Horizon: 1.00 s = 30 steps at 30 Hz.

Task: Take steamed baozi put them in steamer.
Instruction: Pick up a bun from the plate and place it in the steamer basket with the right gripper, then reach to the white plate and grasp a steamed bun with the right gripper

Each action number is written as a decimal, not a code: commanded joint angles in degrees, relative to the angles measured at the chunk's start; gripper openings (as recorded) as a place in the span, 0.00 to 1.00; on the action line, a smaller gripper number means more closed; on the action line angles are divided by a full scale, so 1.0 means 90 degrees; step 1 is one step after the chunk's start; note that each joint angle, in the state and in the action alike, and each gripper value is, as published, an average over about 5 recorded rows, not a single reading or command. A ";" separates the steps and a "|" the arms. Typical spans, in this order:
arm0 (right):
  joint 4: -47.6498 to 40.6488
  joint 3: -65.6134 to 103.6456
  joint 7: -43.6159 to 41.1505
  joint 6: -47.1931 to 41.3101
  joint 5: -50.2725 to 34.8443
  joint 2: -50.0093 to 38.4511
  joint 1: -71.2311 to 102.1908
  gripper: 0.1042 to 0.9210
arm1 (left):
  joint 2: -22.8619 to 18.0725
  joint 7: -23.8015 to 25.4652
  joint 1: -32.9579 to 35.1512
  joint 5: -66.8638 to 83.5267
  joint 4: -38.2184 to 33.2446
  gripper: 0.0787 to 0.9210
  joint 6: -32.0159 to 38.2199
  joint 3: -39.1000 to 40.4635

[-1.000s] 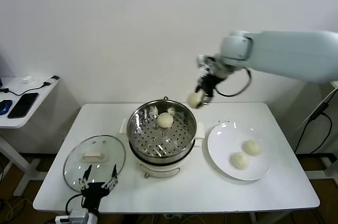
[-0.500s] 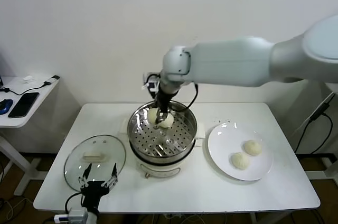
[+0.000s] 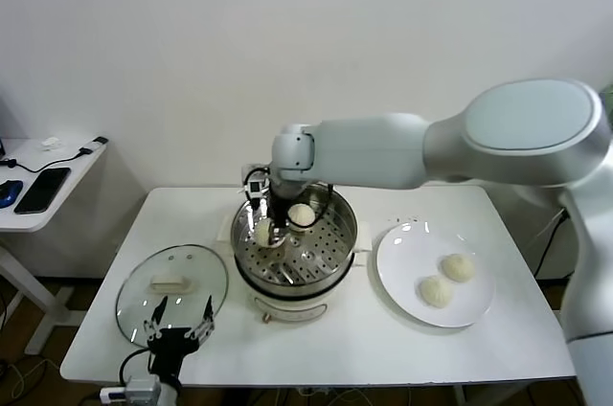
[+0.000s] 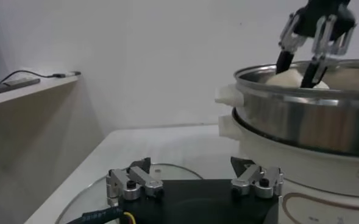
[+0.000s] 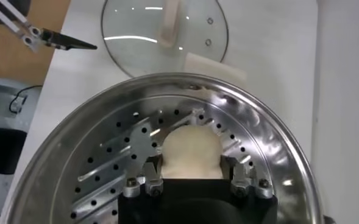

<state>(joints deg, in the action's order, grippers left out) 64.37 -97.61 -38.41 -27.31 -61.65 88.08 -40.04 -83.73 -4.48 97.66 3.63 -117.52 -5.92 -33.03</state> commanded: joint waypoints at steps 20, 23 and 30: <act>0.1513 -0.0832 -0.1978 0.1386 0.0614 -0.2923 -0.2418 0.88 | -0.0025 0.0003 0.0111 0.0008 -0.0273 0.88 -0.0002 0.0053; 0.2088 -0.1518 -0.2144 0.1503 0.0979 -0.3859 -0.2999 0.88 | -0.0015 0.0004 0.0108 0.0014 -0.0279 0.88 0.0000 0.0043; 0.2808 -0.2520 -0.1881 0.1497 0.2346 -0.5468 -0.2712 0.88 | -0.0019 0.0012 0.0083 0.0028 -0.0254 0.88 -0.0006 0.0021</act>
<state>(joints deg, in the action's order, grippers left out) 79.56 -108.97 -52.75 -16.02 -51.77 59.67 -58.71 -83.97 -4.43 98.50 3.86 -119.80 -5.96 -32.76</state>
